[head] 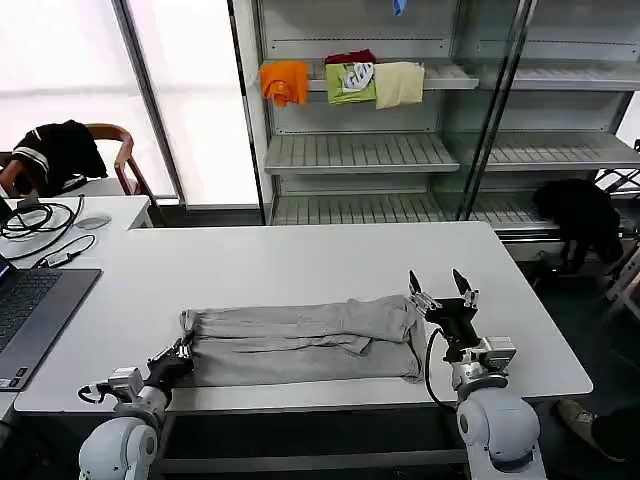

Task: Fold and organize the clothes.

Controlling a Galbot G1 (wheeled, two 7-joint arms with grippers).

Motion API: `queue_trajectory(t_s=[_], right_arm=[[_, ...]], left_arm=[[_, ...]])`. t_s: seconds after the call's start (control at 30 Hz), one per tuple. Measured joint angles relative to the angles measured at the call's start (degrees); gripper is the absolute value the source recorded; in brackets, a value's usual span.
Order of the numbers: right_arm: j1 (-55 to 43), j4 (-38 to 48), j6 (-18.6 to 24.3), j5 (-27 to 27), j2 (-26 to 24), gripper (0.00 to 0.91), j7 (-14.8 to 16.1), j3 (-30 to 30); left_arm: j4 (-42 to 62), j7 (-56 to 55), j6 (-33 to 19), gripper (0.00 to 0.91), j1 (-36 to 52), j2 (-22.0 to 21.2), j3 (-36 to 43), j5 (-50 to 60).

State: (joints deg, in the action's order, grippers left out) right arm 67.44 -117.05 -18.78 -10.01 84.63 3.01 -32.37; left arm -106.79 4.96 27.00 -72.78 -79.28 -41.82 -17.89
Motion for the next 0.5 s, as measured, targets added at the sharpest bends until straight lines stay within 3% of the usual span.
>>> queue_trajectory(t_s=[0.27, 0.5], right_arm=[[-0.38, 0.78, 0.06, -0.62, -0.57, 0.907, 0.09, -0.21], [-0.15, 1.5, 0.25, -1.01, -0.97, 0.907, 0.02, -0.33]], left_arm=[[-0.69, 2.31, -1.17, 0.0, 0.1, 2.6, -3.47, 4.75], [0.2, 6.5, -3.29, 0.0, 2.25, 9.0, -10.54, 12.6]])
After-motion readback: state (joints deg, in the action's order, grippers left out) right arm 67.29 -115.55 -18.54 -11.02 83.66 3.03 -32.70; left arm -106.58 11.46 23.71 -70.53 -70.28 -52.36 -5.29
